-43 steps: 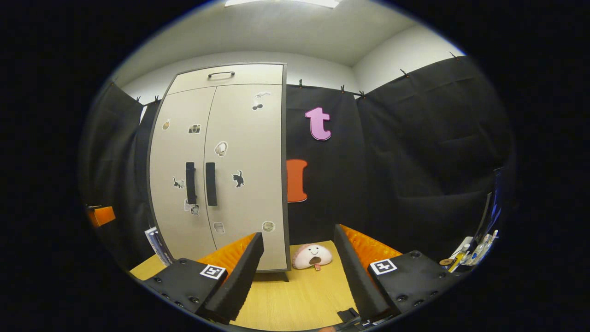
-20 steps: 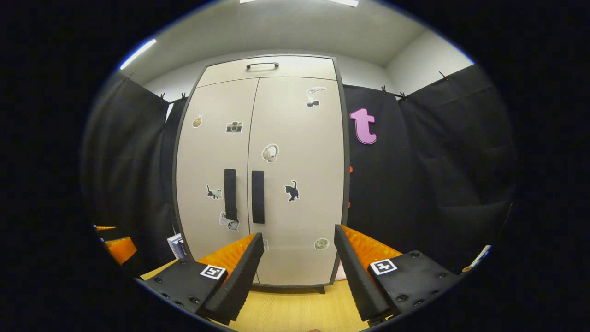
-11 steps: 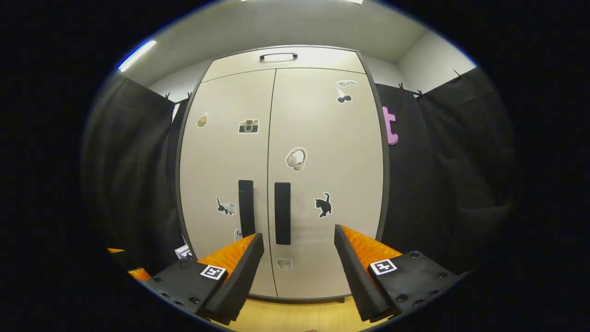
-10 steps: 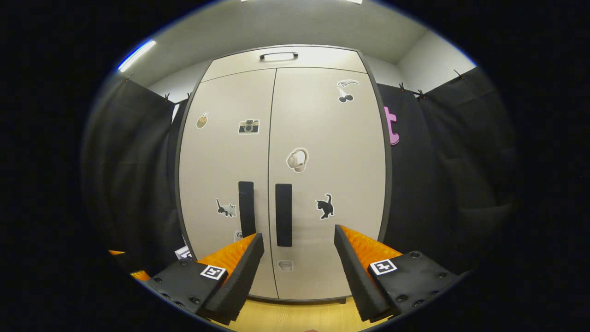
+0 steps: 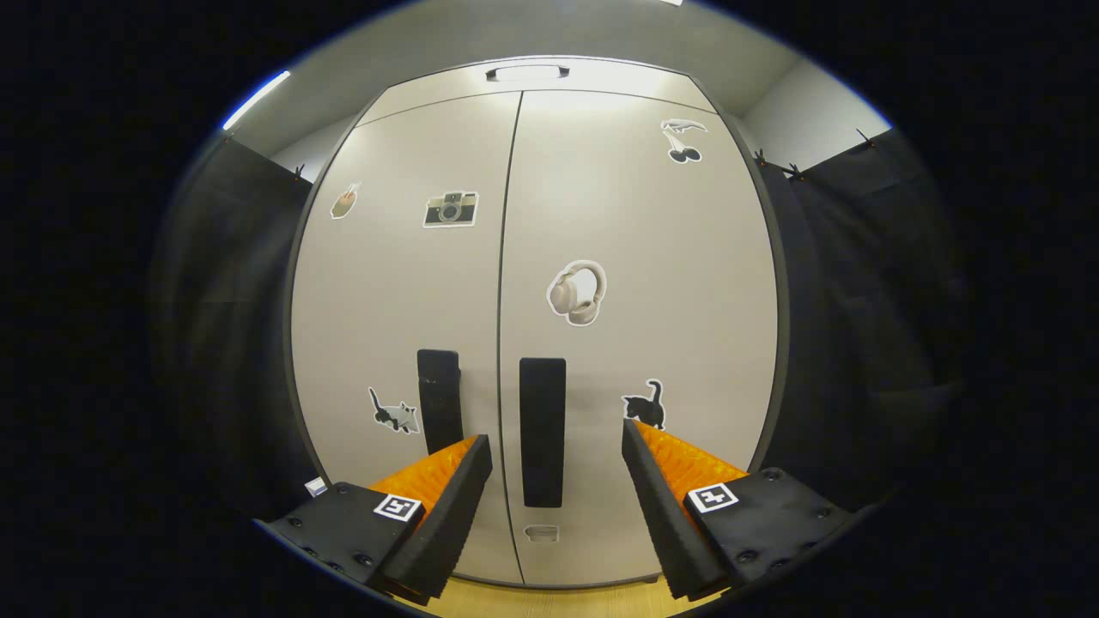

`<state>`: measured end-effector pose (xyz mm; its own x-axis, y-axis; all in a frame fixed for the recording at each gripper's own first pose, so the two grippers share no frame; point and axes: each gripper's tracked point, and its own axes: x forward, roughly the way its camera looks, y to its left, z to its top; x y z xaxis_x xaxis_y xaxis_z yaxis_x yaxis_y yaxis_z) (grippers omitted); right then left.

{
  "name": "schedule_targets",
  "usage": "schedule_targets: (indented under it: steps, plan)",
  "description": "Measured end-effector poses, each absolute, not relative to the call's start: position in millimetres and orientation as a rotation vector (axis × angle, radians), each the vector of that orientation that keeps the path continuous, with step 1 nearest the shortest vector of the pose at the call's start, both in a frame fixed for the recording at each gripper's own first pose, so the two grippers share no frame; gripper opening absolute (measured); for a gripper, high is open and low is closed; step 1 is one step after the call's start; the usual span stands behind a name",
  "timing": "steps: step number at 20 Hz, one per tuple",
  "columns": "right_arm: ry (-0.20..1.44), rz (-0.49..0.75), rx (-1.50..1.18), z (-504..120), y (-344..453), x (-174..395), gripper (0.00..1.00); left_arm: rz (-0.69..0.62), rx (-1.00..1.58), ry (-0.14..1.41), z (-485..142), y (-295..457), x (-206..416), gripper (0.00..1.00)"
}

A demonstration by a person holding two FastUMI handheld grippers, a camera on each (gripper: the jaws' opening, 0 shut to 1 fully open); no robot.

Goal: Open the right door of the double-door shoe cabinet with the right hand, and open the left door with the left hand.

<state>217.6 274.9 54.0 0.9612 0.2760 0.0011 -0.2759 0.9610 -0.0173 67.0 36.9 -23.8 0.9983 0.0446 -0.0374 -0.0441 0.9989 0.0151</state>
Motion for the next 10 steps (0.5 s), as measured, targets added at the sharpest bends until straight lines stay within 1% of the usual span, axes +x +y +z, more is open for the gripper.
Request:
schedule_targets:
  steps: [1,2,4,5,6,7,8,10]
  plan:
    - [0.01,0.274,-0.012,50,275,223,0.91,0.048,0.016,0.04,-25,40,69,0.95]
    - [0.02,0.271,-0.006,48,276,228,0.93,0.053,0.018,0.041,-26,42,70,0.95]
    - [0.034,0.26,0.002,45,277,239,0.86,0.063,0.017,0.042,-27,46,72,0.95]
    - [0.041,0.265,0.006,43,279,243,0.75,0.066,0.014,0.045,-29,47,72,0.95]
    - [0.044,0.268,0.008,41,281,246,0.78,0.068,0.011,0.048,-29,48,72,0.95]
    - [0.051,0.274,0.001,39,285,250,0.68,0.071,0.011,0.05,-29,49,72,0.95]
    - [0.056,0.274,-0.015,35,285,253,0.67,0.07,0.014,0.049,-29,49,72,0.95]
    - [0.056,0.289,-0.023,34,292,254,0.49,0.069,0.024,0.041,-27,50,71,0.95]
